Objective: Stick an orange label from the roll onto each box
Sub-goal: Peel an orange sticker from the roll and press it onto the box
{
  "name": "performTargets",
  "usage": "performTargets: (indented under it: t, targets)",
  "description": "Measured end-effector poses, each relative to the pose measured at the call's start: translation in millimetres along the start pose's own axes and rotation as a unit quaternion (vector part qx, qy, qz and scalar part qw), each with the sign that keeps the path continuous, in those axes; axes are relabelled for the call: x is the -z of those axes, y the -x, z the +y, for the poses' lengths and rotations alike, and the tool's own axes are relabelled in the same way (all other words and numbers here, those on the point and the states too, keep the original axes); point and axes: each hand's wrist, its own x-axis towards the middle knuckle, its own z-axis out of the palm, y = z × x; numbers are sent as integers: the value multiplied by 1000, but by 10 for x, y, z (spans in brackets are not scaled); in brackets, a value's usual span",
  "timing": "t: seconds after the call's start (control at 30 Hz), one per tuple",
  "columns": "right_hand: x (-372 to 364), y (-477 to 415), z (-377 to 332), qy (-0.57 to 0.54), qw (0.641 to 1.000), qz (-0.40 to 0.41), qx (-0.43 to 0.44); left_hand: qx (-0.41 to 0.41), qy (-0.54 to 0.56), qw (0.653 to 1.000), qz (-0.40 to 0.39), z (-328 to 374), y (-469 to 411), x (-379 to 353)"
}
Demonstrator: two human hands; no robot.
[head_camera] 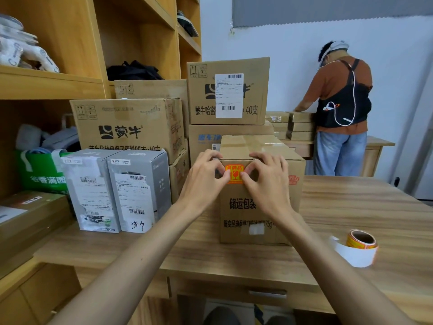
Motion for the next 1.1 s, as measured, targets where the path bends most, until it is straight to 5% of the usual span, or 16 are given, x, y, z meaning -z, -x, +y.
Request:
performTargets:
  t: [0.27, 0.6, 1.1]
  targets:
    - [116, -101, 40, 25, 1000, -4, 19, -17, -89, 995, 29, -47, -10, 78]
    - [224, -287, 265, 3, 996, -74, 46, 81, 161, 979, -97, -248, -216, 119]
    - [134, -232, 355, 66, 990, -79, 101, 27, 173, 979, -105, -385, -145, 50]
